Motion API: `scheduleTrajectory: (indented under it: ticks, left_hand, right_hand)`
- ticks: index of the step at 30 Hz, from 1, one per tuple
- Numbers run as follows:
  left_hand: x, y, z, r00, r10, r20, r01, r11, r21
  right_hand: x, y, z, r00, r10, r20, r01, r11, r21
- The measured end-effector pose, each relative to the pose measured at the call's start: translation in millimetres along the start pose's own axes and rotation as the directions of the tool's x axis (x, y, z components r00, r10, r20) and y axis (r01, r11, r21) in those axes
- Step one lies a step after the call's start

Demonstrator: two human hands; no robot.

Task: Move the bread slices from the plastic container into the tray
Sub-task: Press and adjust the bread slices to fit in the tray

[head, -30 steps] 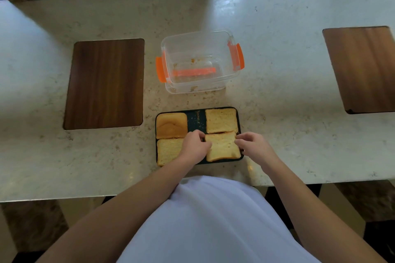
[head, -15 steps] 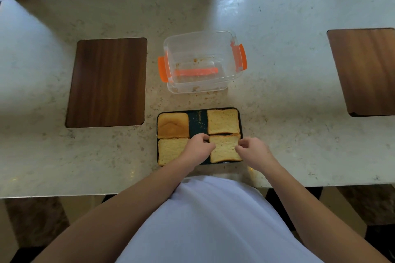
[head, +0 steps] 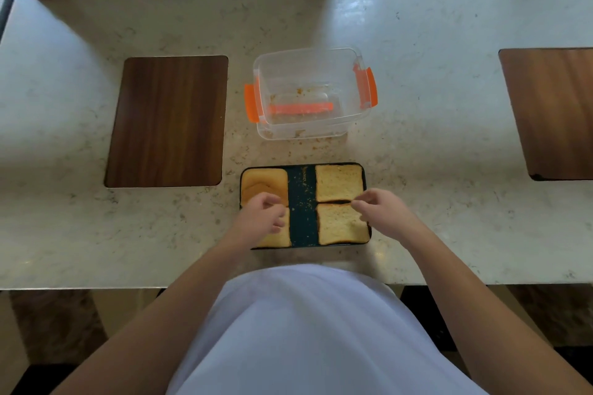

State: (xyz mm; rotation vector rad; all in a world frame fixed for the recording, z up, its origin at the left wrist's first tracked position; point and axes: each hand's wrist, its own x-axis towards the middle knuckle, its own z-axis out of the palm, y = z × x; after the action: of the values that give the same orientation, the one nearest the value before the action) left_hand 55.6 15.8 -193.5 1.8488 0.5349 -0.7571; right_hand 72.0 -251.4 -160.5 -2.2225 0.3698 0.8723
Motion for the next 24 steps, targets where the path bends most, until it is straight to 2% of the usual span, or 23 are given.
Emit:
scheduleTrajectory:
  ticks: [4, 6, 11, 17, 24]
  left_hand:
    - [-3.3, -15.3, -36.6, 0.971, -0.080, -0.226, 0.052, 0.990, -0.129]
    - [-4.2, -20.4, -48.4, 0.954, -0.119, -0.276, 0.064, 0.978, -0.199]
    - [-1.9, -17.3, -55.0, 0.948, -0.120, -0.294, 0.039, 0.963, -0.265]
    - [0.4, -12.4, -51.5, 0.960, -0.082, -0.268, 0.027, 0.979, -0.202]
    - [2.2, -12.1, -46.3, 0.967, -0.048, -0.250, 0.021, 0.994, -0.108]
  right_hand:
    - [0.6, -22.9, 21.9, 0.997, -0.008, 0.082, -0.004, 0.988, 0.154]
    - [3.6, -37.8, 34.5, 0.991, -0.014, 0.133, -0.013, 0.980, 0.199]
    - [13.0, -66.0, 67.9, 0.989, -0.007, 0.150, -0.018, 0.986, 0.164]
    - [26.1, -84.4, 91.4, 0.979, 0.052, 0.196, -0.093, 0.974, 0.208]
    - [32.1, -92.6, 106.7, 0.985, 0.049, 0.164, -0.079, 0.980, 0.181]
